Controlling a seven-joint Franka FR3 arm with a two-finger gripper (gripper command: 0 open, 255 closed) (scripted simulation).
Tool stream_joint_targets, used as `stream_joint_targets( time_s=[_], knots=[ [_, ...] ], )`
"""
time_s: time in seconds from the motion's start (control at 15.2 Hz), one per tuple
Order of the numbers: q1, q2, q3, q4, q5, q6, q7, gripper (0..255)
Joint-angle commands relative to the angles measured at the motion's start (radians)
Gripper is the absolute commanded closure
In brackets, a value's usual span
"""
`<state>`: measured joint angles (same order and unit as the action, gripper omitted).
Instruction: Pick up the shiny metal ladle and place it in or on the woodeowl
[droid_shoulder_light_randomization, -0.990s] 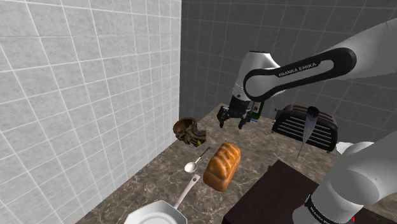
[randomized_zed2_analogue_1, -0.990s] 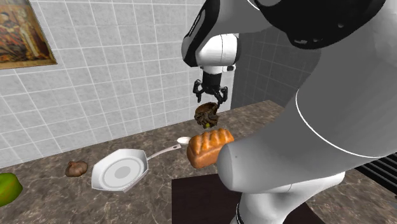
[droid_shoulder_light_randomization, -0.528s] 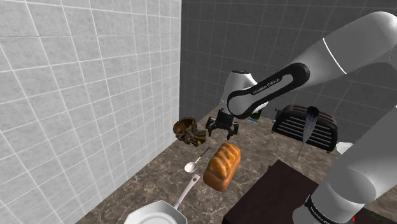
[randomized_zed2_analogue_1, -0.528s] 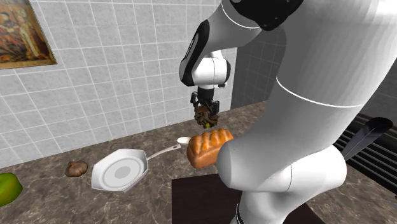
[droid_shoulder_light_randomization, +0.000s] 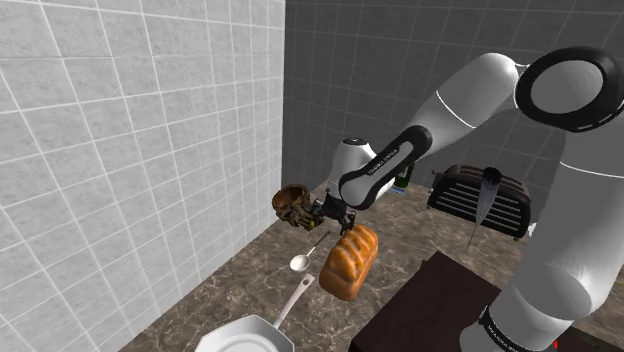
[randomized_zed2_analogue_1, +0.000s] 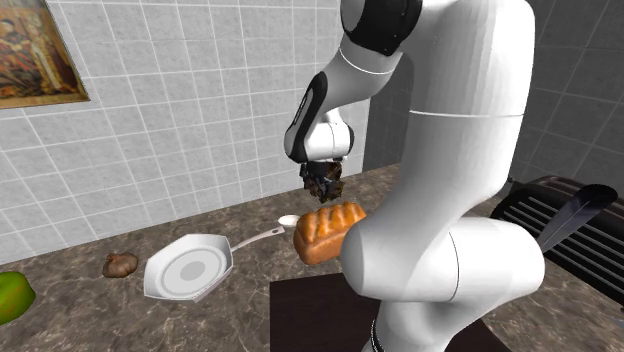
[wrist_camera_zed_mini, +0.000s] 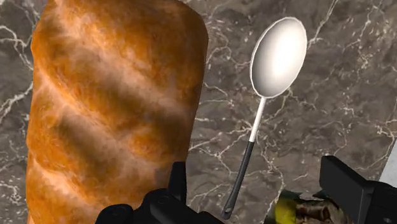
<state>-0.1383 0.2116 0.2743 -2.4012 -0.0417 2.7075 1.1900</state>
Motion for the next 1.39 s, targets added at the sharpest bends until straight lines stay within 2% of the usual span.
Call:
stream_joint_targets(
  time_s=[0.0,0.4,0.92,1.32],
  knots=[
    [0.029,0.092,-0.029,0.051,-0.042,0.039,0.096,0],
    [0.11,0.334,-0.124,0.213,-0.063,0.118,0.274,0],
    [0.138,0.458,-0.153,0.276,-0.075,0.18,0.294,0],
    [0.138,0.458,-0.153,0.276,-0.075,0.18,0.294,0]
  ],
)
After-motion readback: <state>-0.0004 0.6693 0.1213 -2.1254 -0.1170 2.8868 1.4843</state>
